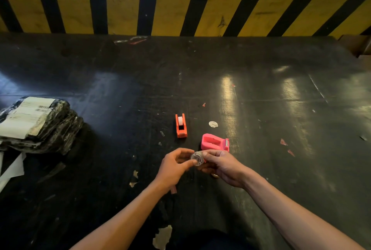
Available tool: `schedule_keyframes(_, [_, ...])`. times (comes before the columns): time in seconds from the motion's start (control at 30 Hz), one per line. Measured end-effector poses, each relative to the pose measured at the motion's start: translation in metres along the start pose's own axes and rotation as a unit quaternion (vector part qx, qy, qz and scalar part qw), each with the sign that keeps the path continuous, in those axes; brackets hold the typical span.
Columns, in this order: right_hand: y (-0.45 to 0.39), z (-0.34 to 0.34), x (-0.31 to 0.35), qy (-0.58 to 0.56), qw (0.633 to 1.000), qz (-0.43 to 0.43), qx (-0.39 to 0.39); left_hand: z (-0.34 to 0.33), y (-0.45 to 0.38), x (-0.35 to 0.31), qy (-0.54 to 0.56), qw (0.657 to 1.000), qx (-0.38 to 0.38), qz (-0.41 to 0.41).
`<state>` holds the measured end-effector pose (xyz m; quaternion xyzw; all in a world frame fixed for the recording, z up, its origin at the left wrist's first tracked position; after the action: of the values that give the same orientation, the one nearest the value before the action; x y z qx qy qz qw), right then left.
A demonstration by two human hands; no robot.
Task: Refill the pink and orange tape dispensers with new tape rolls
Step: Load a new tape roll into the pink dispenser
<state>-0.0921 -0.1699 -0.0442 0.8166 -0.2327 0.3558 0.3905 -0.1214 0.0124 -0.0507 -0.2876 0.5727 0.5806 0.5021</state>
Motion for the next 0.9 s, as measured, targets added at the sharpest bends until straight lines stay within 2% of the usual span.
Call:
schedule_keyframes(0.07, [0.001,-0.002,0.002,0.014,1.0,0.008,0.003,0.002,-0.001,0.001,0.043,0.999,-0.001,0.02])
schedule_keyframes(0.2, [0.0,-0.001,-0.002,0.114,0.992,0.053,-0.028,-0.001,-0.003,0.002,0.082,0.996,0.001,0.04])
schedule_keyframes(0.47, [0.002,0.005,-0.009,0.149,0.982,0.094,-0.067,-0.006,-0.006,0.005,0.124,0.989,0.016,0.076])
schedule_keyframes(0.67, [0.002,0.015,-0.014,0.159,0.98,0.085,-0.083,-0.015,-0.014,0.003,0.096,0.992,0.007,0.083])
schedule_keyframes(0.77, [0.0,0.023,-0.006,0.162,0.979,0.09,-0.09,-0.015,-0.025,-0.004,0.039,0.998,0.023,0.052])
schedule_keyframes(0.83, [-0.004,0.033,0.002,0.229,0.957,0.114,-0.134,-0.015,-0.036,-0.014,-0.027,0.999,0.031,0.012])
schedule_keyframes(0.9, [-0.009,0.043,0.014,0.351,0.908,0.13,-0.19,-0.015,-0.05,-0.023,-0.102,0.994,0.027,-0.031])
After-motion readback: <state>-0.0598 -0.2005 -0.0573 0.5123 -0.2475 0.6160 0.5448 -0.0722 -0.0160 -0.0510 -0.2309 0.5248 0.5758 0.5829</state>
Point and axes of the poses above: each hand's wrist, its own y-axis away from the middle knuckle, its own z-axis out of the back of the hand, x = y × z, the point moved 2 cm from there along -y, towards the middle knuckle, and after that the axes turned 7 degrees about x, right-handed, at the moved point
